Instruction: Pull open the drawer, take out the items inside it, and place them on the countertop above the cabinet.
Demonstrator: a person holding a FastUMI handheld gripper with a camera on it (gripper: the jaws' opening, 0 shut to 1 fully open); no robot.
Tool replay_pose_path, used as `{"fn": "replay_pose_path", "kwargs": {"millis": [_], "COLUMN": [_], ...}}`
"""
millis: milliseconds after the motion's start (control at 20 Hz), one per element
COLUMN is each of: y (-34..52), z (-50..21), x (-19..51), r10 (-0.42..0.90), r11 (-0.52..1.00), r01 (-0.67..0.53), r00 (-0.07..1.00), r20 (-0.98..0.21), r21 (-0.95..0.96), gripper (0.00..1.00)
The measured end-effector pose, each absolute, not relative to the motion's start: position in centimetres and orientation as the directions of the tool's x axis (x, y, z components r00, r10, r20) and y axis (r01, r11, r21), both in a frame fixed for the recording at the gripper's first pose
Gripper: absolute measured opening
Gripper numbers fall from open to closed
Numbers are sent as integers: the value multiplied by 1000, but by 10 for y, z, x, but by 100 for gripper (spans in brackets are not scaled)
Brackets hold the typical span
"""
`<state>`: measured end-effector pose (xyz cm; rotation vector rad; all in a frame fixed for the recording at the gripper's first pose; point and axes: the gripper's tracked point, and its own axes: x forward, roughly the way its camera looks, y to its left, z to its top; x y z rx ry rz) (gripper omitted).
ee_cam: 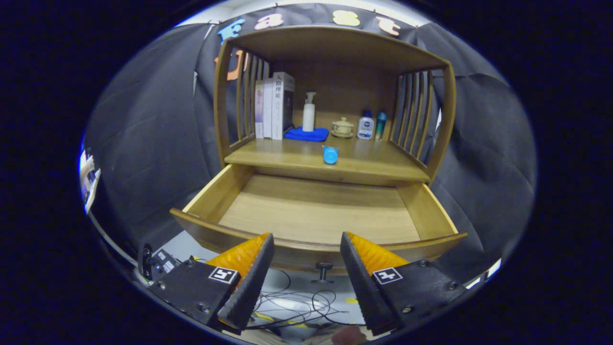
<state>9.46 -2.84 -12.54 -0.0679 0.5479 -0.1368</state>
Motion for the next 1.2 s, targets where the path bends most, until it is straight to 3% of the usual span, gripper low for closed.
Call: {"fn": "replay_pose_path", "kwargs": {"millis": [250,550,1200], "y": [-34,-43,-51], "z": [-158,-182,-230], "x": [77,74,97], "r10": [-172,-185,-248], "r11": [984,982,968], "r01": [130,160,244], "r00": [876,905,876], "r20": [-451,-382,-414], "r21": [-123,-95,-62], "gripper": [95,95,95]}}
